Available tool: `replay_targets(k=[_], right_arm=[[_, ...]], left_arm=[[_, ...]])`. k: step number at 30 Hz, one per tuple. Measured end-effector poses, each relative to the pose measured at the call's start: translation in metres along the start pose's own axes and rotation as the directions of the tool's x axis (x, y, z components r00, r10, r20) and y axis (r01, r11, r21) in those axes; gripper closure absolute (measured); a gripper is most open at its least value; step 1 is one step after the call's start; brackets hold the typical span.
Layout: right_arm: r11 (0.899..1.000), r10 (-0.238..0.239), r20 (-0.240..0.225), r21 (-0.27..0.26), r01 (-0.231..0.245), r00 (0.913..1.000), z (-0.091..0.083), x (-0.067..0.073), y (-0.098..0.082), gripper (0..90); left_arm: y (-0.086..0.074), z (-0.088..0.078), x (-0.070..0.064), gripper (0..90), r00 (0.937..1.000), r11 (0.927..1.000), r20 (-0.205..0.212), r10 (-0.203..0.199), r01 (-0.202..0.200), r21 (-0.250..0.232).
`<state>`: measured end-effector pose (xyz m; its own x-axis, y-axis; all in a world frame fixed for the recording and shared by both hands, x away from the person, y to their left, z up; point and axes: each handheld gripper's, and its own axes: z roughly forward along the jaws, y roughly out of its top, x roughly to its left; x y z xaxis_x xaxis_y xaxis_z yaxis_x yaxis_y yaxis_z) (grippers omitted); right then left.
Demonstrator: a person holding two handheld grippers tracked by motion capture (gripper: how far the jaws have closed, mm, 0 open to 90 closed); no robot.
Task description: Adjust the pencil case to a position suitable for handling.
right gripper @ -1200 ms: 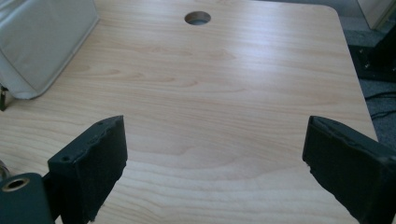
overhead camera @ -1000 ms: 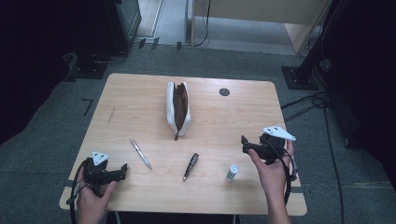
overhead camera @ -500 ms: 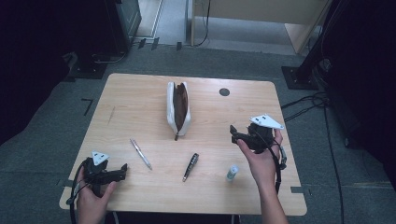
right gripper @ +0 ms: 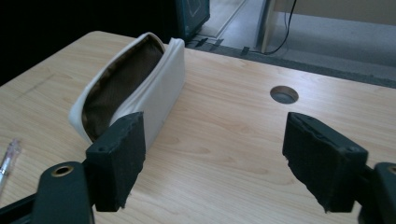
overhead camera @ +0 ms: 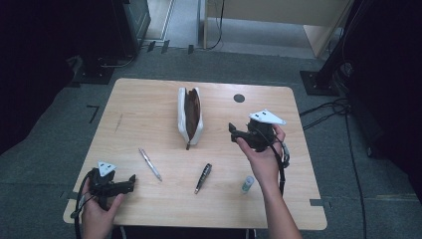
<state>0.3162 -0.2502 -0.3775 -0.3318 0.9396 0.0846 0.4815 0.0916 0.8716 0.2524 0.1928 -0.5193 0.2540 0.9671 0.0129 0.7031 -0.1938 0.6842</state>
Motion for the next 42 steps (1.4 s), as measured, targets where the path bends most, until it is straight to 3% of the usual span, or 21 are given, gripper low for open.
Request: replay_targets(k=[13, 20, 29, 42], right_arm=[[1.000, -0.029, -0.063, 0.009, 0.029, 0.9976, 0.020, 0.039, 0.013, 38.2], [0.997, -0.040, -0.092, 0.061, 0.046, 0.9949, 0.039, 0.064, 0.015, 45.7], [0.993, -0.028, -0.079, 0.116, 0.037, 0.9965, 0.062, 0.077, 0.013, 50.2], [0.978, 0.035, -0.042, 0.207, -0.026, 0.9985, 0.096, 0.083, 0.012, 44.5]], left_arm=[[0.000, 0.000, 0.000, 0.0, 1.0000, 1.0000, 0.000, 0.000, 0.000, 0.000], [0.000, 0.000, 0.000, 0.0, 1.0000, 1.0000, 0.001, 0.002, -0.002, 0.001], [0.000, 0.000, 0.000, 0.0, 1.0000, 1.0000, 0.001, 0.001, -0.001, 0.000], [0.000, 0.000, 0.000, 0.0, 1.0000, 1.0000, 0.001, 0.001, -0.001, 0.001]])
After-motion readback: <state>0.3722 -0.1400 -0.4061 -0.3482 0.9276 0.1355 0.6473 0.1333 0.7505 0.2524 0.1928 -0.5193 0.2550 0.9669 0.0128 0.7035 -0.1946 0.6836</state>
